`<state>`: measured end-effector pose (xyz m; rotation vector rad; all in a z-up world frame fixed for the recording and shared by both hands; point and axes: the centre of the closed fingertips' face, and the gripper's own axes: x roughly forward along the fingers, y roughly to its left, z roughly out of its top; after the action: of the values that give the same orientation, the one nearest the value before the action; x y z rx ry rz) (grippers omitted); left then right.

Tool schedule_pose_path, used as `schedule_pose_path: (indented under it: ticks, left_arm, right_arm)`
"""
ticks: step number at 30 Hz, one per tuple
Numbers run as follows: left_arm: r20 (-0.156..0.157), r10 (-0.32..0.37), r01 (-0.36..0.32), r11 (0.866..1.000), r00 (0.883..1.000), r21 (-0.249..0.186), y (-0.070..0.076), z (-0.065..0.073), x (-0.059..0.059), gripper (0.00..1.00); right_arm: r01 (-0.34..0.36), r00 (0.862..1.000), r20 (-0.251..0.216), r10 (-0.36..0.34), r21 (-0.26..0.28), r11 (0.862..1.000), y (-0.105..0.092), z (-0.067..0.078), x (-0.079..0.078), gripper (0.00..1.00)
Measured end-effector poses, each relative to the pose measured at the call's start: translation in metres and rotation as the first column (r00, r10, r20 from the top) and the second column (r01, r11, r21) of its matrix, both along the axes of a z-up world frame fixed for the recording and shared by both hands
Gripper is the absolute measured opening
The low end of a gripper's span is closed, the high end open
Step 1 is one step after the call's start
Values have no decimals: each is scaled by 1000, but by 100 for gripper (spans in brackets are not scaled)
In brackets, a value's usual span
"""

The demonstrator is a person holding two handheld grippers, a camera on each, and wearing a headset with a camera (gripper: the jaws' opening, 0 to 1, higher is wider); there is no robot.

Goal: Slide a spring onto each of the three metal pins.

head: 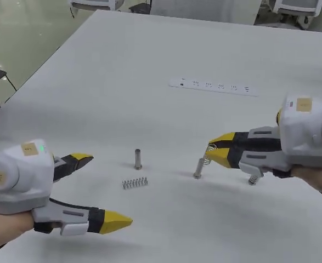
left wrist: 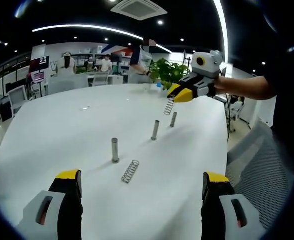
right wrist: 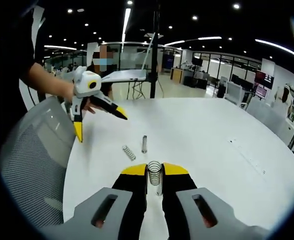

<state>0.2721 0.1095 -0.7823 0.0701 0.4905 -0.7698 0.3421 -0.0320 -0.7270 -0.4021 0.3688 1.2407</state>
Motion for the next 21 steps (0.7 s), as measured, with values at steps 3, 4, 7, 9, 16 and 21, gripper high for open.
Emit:
schedule_pose_path:
  ticks: [3,4,7,9,16,21]
  left_arm:
    - [1,4,-4,1000,1000,2,1,0,0,98]
    - [-1,4,-4,1000,1000,1,1,0,0,98]
    - [-3,5,-5,1000,1000,3,2,0,0,98]
    - [-3,7,-7,1000,1000,1,3,0,0,98]
    - [-5,11,-11,1000,1000,6,5,-1,0,98]
    - [-12,5,-5,1000,1000,11,5,-2,-1,98]
  right_arm:
    - [38,999,-31,-37,27,999,-1,0,9,8]
    - [44,998,-37,-43,30,999,-1,-1,11,8]
    - [66,996,-54,-64,34,997,0,-4,16,8]
    - [73,995,-70,-70,35,997,1,-7,17,8]
    - [79,993,-87,-76,25,997,2,-13,17,8]
    - [81,992,-96,-78,20,997,3,-15,17,8]
